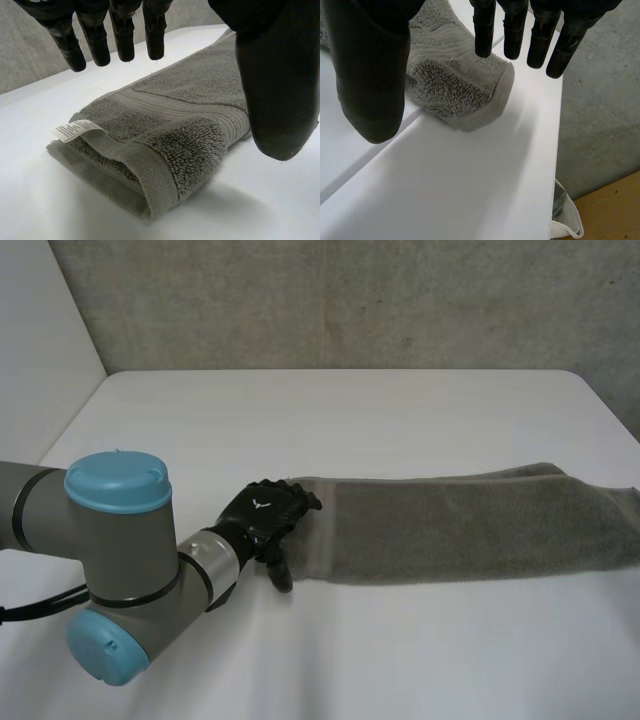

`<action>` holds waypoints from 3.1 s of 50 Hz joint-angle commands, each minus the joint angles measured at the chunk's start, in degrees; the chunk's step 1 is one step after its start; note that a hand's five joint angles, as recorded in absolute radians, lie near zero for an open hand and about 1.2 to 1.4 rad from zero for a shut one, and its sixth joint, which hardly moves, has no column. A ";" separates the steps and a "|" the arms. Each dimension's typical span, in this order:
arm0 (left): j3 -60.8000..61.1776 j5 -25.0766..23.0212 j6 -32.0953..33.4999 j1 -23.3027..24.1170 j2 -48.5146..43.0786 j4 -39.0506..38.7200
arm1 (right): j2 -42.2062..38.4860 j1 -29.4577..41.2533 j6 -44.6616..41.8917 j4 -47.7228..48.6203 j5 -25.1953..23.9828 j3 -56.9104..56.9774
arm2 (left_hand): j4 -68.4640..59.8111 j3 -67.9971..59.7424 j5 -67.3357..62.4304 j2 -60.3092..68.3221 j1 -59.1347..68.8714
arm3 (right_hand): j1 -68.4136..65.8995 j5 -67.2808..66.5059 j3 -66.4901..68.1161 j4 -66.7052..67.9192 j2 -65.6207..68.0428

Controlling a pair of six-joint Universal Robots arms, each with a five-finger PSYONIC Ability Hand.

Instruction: Fold the towel.

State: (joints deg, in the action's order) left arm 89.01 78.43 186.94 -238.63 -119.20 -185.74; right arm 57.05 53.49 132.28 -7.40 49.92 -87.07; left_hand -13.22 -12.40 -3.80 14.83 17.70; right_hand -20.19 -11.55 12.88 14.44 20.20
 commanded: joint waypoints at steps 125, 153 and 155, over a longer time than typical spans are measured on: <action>-6.30 0.23 -11.25 5.00 3.46 -2.87 | 13.61 55.15 21.44 0.99 12.04 -1.97 | 3.22 2.40 0.73 -1.76 -4.62 | 10.19 11.55 -2.88 -4.44 -10.20; -11.14 9.55 -10.28 9.67 -9.56 -9.03 | 5.00 48.20 11.24 11.97 13.27 -9.70 | 3.22 2.40 0.39 -1.42 -4.29 | -16.47 -15.12 -2.88 -4.44 16.46; -10.88 11.38 -8.98 8.28 -9.30 -9.11 | 4.82 48.20 10.98 11.80 13.27 -9.61 | 3.22 2.40 0.56 -1.59 -4.45 | -20.51 -19.15 -2.88 -4.44 20.50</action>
State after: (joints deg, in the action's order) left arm 77.91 87.22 176.58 -228.68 -128.74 -194.79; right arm 62.87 101.62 144.44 4.74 63.15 -96.81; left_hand -13.22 -12.40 -3.67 14.83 17.70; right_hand -36.97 -26.68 12.87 14.44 37.10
